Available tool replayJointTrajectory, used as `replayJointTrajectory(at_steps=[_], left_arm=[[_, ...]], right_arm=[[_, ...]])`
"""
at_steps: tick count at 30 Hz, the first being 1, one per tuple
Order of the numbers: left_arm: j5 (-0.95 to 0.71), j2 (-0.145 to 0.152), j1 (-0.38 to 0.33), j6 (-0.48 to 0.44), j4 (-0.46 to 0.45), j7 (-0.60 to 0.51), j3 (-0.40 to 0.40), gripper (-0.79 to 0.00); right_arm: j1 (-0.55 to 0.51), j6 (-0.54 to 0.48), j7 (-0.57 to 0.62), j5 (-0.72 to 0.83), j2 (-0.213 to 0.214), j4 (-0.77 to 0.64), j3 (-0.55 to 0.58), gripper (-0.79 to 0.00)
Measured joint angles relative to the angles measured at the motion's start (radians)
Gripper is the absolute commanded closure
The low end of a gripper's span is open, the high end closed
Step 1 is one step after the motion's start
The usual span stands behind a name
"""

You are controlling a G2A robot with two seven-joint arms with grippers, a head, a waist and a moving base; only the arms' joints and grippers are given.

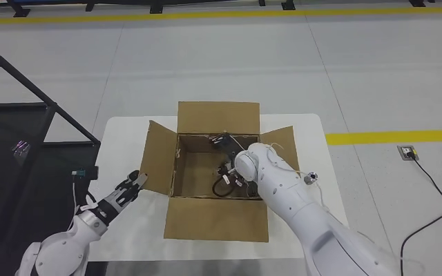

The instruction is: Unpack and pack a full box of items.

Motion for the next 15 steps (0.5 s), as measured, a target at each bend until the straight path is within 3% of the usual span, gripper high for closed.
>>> replayJointTrajectory(at_steps=[7, 15], left_arm=[[-0.005, 0.009, 0.016, -0.015, -0.010, -0.017, -0.031, 0.000], [-0.016, 0.017, 0.028, -0.020, -0.009, -0.030, -0.054, 0.000]], right_arm=[[0.009, -0.033, 0.054, 0.009, 0.002, 0.027, 0.014, -0.785], [0.016, 0.006, 0.162, 0.013, -0.008, 0.018, 0.016, -0.785]])
